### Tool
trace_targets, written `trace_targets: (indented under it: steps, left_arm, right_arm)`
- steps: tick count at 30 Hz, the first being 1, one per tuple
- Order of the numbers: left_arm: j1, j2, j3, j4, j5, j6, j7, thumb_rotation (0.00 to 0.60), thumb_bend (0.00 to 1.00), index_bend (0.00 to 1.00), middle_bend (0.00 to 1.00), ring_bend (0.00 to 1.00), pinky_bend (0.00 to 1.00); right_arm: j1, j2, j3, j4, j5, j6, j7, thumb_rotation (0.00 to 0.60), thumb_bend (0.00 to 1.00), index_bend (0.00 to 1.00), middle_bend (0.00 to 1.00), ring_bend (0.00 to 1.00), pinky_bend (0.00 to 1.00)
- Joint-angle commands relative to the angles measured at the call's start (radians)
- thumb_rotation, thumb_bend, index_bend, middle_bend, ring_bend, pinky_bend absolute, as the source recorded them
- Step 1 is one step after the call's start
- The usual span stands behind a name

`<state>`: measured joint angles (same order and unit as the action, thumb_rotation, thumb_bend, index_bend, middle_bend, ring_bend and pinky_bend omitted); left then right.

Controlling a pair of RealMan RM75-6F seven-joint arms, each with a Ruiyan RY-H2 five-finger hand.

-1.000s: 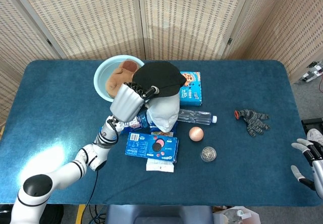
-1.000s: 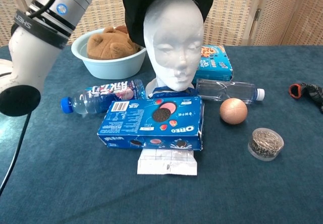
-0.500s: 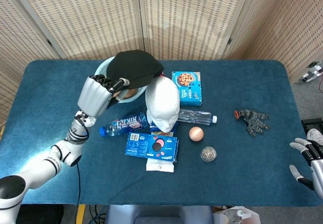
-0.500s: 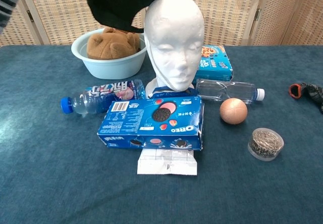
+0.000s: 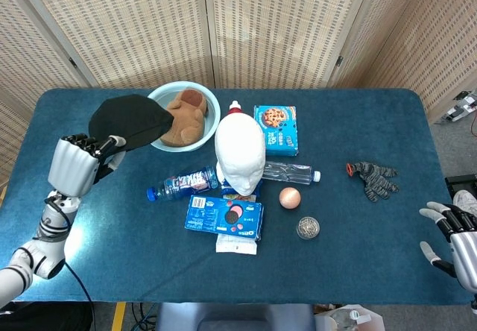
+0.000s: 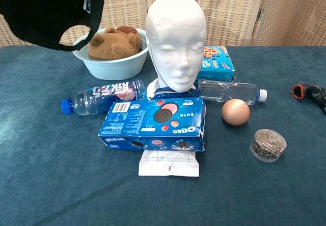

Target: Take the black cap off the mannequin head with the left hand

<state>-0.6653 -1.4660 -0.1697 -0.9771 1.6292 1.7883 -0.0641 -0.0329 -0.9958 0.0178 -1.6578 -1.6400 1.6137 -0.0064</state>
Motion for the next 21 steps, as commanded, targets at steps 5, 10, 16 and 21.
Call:
trace_targets:
  steps: [5, 10, 16, 21]
  left_arm:
    - [0.089, 0.025, 0.06, 0.012, 0.008, 0.007, -0.008, 0.6, 0.38, 0.6, 1.0, 1.0, 1.0]
    - [0.126, 0.004, 0.09, 0.083, 0.017, -0.008, -0.013, 0.6, 0.38, 0.6, 1.0, 1.0, 1.0]
    - [0.152, -0.032, 0.122, 0.176, 0.025, -0.049, -0.04, 0.6, 0.38, 0.6, 1.0, 1.0, 1.0]
    - [0.162, -0.068, 0.15, 0.288, 0.04, -0.087, -0.041, 0.6, 0.38, 0.6, 1.0, 1.0, 1.0]
  right_arm:
    - [0.011, -0.006, 0.001, 0.0, 0.0, -0.016, -0.003, 0.6, 0.28, 0.3, 0.24, 0.19, 0.29]
    - [0.014, -0.006, 0.001, -0.001, 0.001, -0.018, -0.005, 0.6, 0.28, 0.3, 0.24, 0.19, 0.29]
    - [0.013, -0.004, -0.002, -0.005, 0.002, -0.018, -0.008, 0.6, 0.28, 0.3, 0.24, 0.19, 0.29]
    - [0.011, -0.003, -0.003, -0.01, 0.001, -0.013, -0.013, 0.6, 0.28, 0.3, 0.24, 0.19, 0.29]
